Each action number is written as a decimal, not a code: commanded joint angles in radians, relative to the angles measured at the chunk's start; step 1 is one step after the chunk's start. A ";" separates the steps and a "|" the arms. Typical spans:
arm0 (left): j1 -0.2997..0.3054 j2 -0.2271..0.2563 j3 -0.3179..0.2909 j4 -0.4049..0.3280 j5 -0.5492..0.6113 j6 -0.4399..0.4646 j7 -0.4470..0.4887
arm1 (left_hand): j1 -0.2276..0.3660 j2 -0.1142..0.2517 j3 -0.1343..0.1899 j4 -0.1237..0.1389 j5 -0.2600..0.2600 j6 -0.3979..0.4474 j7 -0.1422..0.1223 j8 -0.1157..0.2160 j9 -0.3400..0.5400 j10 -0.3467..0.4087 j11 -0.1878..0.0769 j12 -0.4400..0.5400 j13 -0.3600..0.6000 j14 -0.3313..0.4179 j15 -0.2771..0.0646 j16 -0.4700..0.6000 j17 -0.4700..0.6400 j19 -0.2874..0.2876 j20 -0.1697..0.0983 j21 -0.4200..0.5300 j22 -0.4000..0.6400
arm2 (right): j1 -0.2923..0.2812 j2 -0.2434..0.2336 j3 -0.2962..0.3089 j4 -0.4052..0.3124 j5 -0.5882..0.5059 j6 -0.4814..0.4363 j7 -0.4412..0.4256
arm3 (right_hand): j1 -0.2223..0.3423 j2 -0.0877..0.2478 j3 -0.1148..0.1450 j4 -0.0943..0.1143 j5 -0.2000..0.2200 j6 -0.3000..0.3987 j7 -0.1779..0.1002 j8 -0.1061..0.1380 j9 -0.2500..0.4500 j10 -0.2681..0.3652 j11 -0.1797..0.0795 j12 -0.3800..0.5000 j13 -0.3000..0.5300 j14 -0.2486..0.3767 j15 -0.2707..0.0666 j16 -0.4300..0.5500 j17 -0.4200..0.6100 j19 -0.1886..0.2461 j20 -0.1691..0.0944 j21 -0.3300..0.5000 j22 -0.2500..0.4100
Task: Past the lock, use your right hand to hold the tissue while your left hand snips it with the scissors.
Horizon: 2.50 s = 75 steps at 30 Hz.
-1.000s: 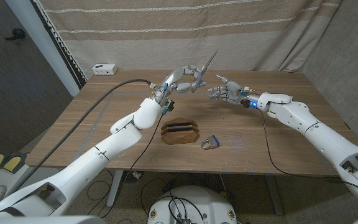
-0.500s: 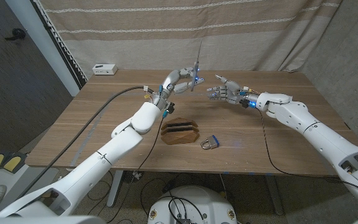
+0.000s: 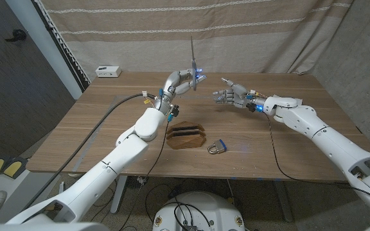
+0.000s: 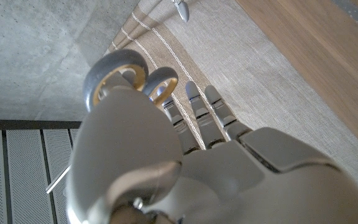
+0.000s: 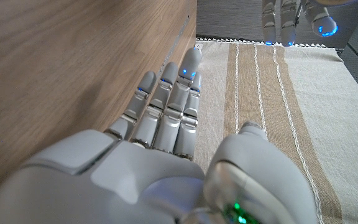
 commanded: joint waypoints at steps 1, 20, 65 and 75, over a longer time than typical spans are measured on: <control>0.025 -0.055 -0.008 0.037 -0.089 -0.054 0.017 | 0.040 0.032 0.009 0.003 -0.006 0.012 0.014 0.029 0.019 0.041 -0.002 0.008 0.009 0.037 -0.181 0.013 -0.004 0.014 -0.147 0.005 -0.001 | -0.009 -0.008 0.003 -0.022 0.000 -0.008 -0.020 | 0.001 0.006 -0.003 -0.004 0.006 -0.002 0.000 0.000 0.000 0.002 0.005 0.001 0.002 -0.006 -0.061 -0.003 0.000 0.003 0.008 -0.002 0.005; 0.016 -0.056 0.006 0.053 -0.171 -0.058 -0.047 | 0.051 0.045 0.001 0.026 0.010 -0.079 -0.018 0.103 0.051 0.233 0.003 0.029 0.109 0.221 -0.183 -0.025 -0.067 0.024 -0.139 0.018 0.020 | -0.017 -0.004 0.005 -0.010 0.005 0.013 -0.009 | -0.001 0.012 -0.005 -0.008 0.006 0.008 -0.006 0.004 -0.003 0.004 0.010 0.003 0.001 -0.008 -0.056 -0.004 -0.002 0.006 0.009 -0.011 0.005; -0.010 -0.117 0.000 0.168 -0.455 -0.152 -0.275 | 0.051 0.046 0.001 0.026 0.058 -0.092 -0.019 0.049 0.158 0.162 0.007 0.466 0.746 0.271 -0.180 0.031 0.213 0.024 -0.090 -0.036 0.008 | -0.004 -0.003 -0.001 -0.011 -0.001 0.003 -0.010 | -0.006 0.019 -0.010 -0.016 0.006 0.010 -0.004 0.003 -0.007 0.001 0.013 0.005 0.001 -0.009 -0.054 -0.006 -0.008 0.013 0.009 -0.028 0.006; -0.013 -0.127 0.002 0.176 -0.460 -0.146 -0.270 | 0.058 0.041 0.003 0.022 0.061 -0.084 -0.016 0.042 0.152 0.161 0.007 0.481 0.756 0.278 -0.181 0.045 0.261 0.028 -0.086 -0.040 0.007 | 0.003 0.002 -0.004 -0.002 -0.004 0.003 -0.009 | -0.006 0.019 -0.011 -0.018 0.006 0.009 -0.005 0.003 -0.008 0.002 0.013 0.005 0.001 -0.010 -0.052 -0.006 -0.009 0.014 0.010 -0.031 0.006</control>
